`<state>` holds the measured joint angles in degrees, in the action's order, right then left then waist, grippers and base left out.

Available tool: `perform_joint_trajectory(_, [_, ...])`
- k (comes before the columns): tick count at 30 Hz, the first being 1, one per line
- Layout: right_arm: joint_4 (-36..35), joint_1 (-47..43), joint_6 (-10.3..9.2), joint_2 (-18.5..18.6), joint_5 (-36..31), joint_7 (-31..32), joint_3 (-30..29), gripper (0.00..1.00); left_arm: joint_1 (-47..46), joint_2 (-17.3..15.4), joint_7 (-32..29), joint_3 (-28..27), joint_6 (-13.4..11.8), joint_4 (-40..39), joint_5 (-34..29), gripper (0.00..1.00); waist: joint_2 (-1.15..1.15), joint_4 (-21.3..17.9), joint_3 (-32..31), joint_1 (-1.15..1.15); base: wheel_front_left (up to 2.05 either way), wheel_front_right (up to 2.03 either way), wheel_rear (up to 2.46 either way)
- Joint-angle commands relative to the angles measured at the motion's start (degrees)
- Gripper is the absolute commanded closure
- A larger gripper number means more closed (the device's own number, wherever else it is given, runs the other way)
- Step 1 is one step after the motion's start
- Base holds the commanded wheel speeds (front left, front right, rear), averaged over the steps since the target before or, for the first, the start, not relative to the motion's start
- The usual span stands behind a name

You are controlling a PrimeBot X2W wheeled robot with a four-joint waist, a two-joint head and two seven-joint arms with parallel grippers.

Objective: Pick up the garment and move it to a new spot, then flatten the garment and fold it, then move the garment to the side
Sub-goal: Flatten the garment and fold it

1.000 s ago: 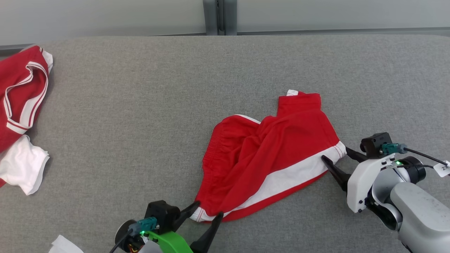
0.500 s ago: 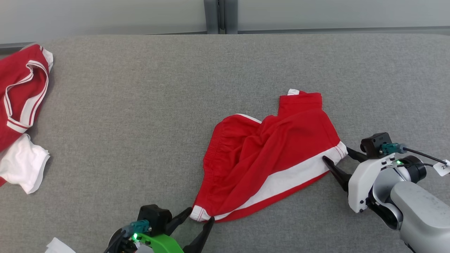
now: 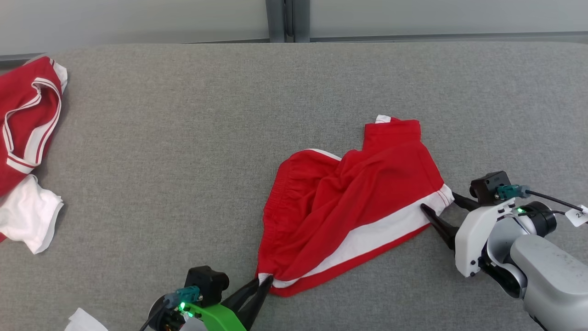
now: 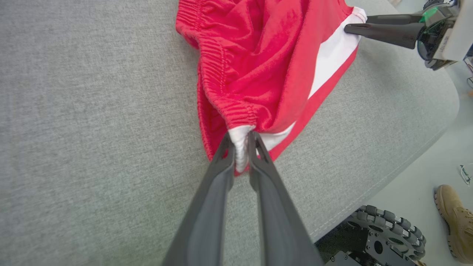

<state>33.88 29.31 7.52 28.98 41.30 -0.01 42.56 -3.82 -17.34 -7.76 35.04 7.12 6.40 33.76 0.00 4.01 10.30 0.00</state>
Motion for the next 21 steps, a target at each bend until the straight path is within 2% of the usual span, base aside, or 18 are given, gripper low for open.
perform_joint_trajectory(1, [0.22,0.45,-0.06,0.15,0.47,0.04,0.23,0.00,-1.12,0.13,0.45,0.10,0.25,0.42,0.52,0.88,0.00,0.02,0.12,0.00,0.00,0.00,0.00])
perform_joint_trajectory(2, [0.25,0.42,-0.06,0.15,0.65,0.10,0.40,0.00,-1.23,0.25,0.75,0.34,0.28,0.73,0.46,0.97,0.00,0.02,0.21,0.00,0.00,0.00,0.00])
perform_joint_trajectory(3, [0.24,0.35,-0.06,0.08,0.99,0.21,0.54,0.00,-1.38,0.40,0.81,0.53,0.29,0.96,0.56,1.00,0.00,0.01,0.27,0.00,0.00,0.00,0.00])
perform_joint_trajectory(5, [-0.10,0.25,-0.06,-0.13,1.67,0.58,1.13,0.53,-1.70,0.67,1.31,0.88,0.34,1.43,0.96,1.00,0.00,-0.06,0.38,0.00,0.00,0.00,0.00])
perform_joint_trajectory(6, [-0.50,0.19,-0.06,-0.26,2.28,0.54,1.38,0.96,-1.85,0.74,1.44,1.00,0.36,1.66,1.24,1.00,0.00,-0.14,0.41,0.00,0.00,0.00,0.00])
perform_joint_trajectory(7, [-0.81,0.17,-0.06,-0.25,2.69,0.28,1.51,1.00,-1.96,0.81,1.91,1.00,0.36,1.81,1.34,1.00,0.00,-0.22,0.38,0.00,0.00,0.00,0.00])
perform_joint_trajectory(14, [-5.83,-1.75,-0.06,3.53,5.08,-2.16,-0.31,1.00,-1.40,0.72,3.78,-0.57,0.12,-0.37,3.54,1.00,0.00,-0.77,-0.52,0.00,0.00,0.00,0.00])
perform_joint_trajectory(18, [-15.14,-4.84,-0.06,8.09,8.64,-2.80,-4.24,1.00,-0.30,-0.29,4.06,-2.90,-0.65,-7.37,5.50,1.00,0.00,-1.78,-0.99,0.00,0.00,0.00,0.00])
perform_joint_trajectory(21, [-24.96,-7.75,-0.06,11.50,13.33,-2.42,-9.69,1.00,-0.24,-1.31,3.31,-4.46,-1.63,-15.91,6.73,1.00,0.00,-3.16,-0.77,0.00,0.00,0.00,0.00])
